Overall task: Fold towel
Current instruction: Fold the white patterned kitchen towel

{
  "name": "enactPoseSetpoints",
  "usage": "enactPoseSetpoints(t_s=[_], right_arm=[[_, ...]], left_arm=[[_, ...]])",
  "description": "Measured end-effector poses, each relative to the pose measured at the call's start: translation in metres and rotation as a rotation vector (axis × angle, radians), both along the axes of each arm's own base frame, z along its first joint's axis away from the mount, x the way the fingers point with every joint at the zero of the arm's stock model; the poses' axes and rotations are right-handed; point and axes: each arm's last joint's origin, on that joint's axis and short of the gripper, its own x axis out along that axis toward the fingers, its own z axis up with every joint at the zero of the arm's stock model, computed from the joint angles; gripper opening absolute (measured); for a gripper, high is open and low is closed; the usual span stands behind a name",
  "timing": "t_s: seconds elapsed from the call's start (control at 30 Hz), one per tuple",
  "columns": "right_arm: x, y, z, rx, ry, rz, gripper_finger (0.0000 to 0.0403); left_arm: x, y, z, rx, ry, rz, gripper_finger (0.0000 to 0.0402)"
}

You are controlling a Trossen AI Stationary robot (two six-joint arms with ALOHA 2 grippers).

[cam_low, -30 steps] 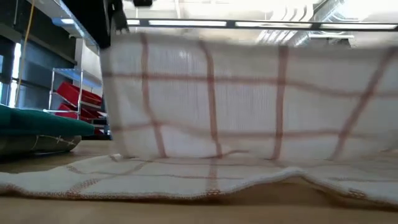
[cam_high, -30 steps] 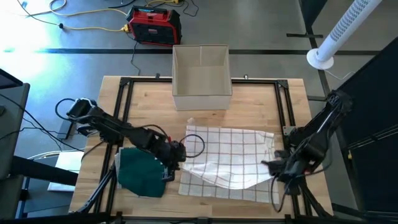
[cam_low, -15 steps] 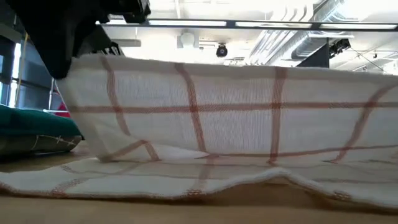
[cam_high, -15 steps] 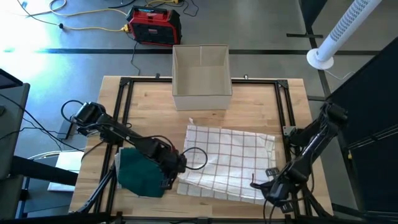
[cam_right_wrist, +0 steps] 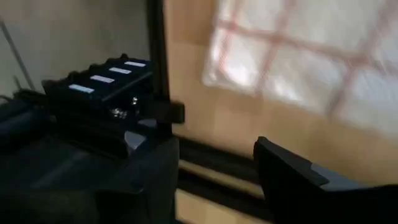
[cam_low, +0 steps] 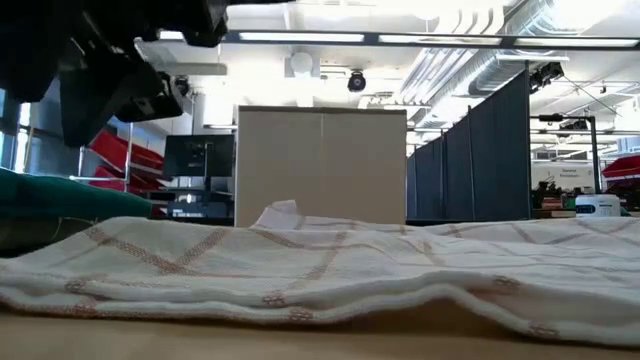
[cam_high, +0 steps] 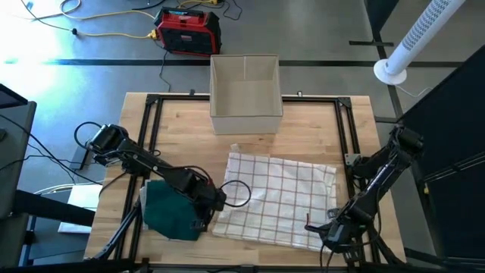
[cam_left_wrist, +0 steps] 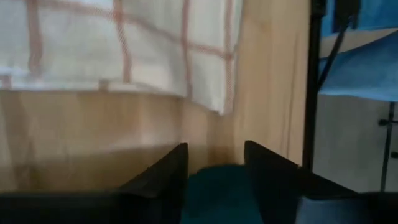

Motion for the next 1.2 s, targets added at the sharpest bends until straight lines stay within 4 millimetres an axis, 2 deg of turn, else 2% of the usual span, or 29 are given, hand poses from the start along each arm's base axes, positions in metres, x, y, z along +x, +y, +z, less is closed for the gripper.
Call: enactPoseSetpoints(t_s=[0.2, 0.27, 0.4, 0.53, 0.73, 0.8, 0.9, 1.0, 1.2], right_arm=[[-0.008, -0.027, 0.025, -0.139, -0.047, -0.331, 0.0179], [-0.010, -0.038, 0.033, -0.220, -0.128, -0.480, 0.0169], [-0.016, -0.067, 0.036, -0.436, -0.262, -0.827, 0.0138], [-0.017, -0.087, 0.016, -0.546, -0.254, -1.057, 0.0098], [-0.018, -0.107, -0.035, -0.567, -0.215, -1.206, 0.0015], [-0.020, -0.113, -0.050, -0.555, -0.201, -1.261, 0.0006], [-0.025, -0.123, -0.067, -0.578, -0.168, -1.374, 0.0009], [-0.026, -0.127, -0.071, -0.576, -0.163, -1.411, 0.0005], [-0.018, -0.122, -0.066, -0.518, -0.181, -1.361, 0.0001]], left_arm=[[0.003, 0.019, 0.004, 0.252, -0.040, 0.107, 0.0167], [0.007, 0.024, 0.004, 0.339, -0.090, 0.138, 0.0166], [0.021, 0.034, -0.007, 0.346, -0.244, 0.114, 0.0148], [0.033, 0.047, -0.028, 0.311, -0.319, 0.148, 0.0106], [0.038, 0.066, -0.056, 0.317, -0.285, 0.197, 0.0023], [0.038, 0.069, -0.064, 0.330, -0.239, 0.197, 0.0006], [0.037, 0.070, -0.073, 0.346, -0.198, 0.189, 0.0009], [0.034, 0.069, -0.081, 0.372, -0.138, 0.175, 0.0010], [0.017, 0.069, -0.080, 0.485, -0.006, 0.164, 0.0003]])
